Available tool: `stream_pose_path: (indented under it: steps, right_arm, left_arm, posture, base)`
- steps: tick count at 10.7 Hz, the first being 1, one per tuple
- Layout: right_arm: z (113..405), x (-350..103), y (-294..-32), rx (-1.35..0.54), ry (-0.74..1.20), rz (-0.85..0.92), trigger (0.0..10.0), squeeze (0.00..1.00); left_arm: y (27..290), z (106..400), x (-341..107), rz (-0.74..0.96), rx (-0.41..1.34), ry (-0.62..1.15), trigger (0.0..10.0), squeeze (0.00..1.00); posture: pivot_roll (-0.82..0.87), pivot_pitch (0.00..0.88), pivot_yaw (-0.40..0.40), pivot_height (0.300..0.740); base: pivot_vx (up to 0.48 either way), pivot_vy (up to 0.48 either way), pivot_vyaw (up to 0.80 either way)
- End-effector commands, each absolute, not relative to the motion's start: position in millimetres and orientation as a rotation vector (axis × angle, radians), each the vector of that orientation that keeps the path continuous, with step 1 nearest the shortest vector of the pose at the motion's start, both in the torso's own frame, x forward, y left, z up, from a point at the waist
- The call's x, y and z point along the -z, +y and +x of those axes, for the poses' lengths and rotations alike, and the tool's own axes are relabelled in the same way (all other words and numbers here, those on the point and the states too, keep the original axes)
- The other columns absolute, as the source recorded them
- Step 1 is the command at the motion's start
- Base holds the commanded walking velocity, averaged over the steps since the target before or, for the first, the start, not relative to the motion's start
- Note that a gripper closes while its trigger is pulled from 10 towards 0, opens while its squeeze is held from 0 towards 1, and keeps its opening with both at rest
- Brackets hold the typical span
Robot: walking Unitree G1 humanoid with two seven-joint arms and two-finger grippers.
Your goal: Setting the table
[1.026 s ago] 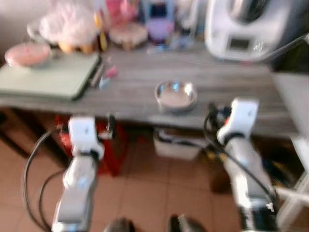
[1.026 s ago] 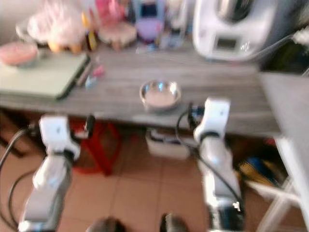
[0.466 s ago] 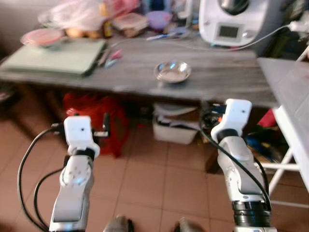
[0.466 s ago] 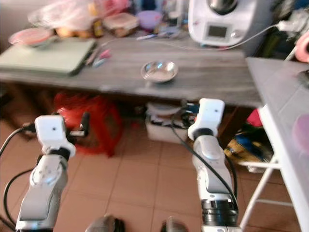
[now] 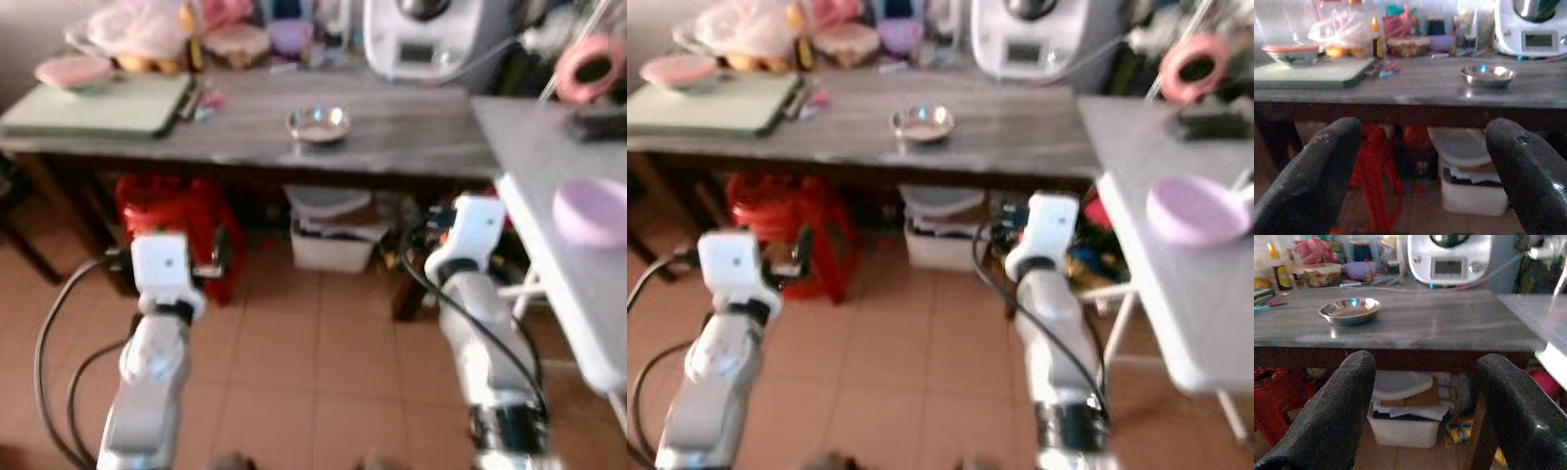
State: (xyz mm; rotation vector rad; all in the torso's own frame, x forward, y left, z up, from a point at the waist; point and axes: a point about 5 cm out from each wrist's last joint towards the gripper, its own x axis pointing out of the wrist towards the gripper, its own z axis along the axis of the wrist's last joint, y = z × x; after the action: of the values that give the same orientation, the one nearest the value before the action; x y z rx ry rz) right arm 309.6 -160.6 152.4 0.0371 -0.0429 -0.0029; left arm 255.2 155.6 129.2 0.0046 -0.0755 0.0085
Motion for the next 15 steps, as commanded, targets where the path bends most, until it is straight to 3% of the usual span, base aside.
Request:
stream_pose_path:
  steps: [1,7,12,15]
  right_arm:
    - [310.0,-150.1,-161.9,0.004,-0.029,0.038,10.0,0.00]
    - [314.5,-153.4,-164.9,-0.003,-0.036,0.020,10.0,0.00]
    - [318.7,-172.1,-149.3,-0.087,-0.149,-0.084,10.0,0.00]
    - [315.6,-174.8,-143.3,-0.123,-0.178,-0.109,10.0,0.00]
  left_arm:
    - [154.9,253.3,-125.3,0.001,0.005,-0.060,10.0,0.00]
    - [150.5,252.2,-123.8,-0.019,0.020,-0.055,10.0,0.00]
    - [150.2,244.4,-125.3,-0.016,0.023,-0.039,10.0,0.00]
    - [149.0,243.3,-125.2,-0.025,0.037,-0.032,10.0,0.00]
  posture:
    - [0.03,0.070,-0.011,0.740]
    - [0.02,0.073,-0.018,0.740]
    - [0.05,0.113,0.005,0.740]
    - [0.03,0.147,0.008,0.740]
  base:
    - [0.000,-0.315,0.00]
    - [0.000,-0.460,-0.23]
    - [0.000,-0.473,0.00]
    - [0.000,0.000,0.00]
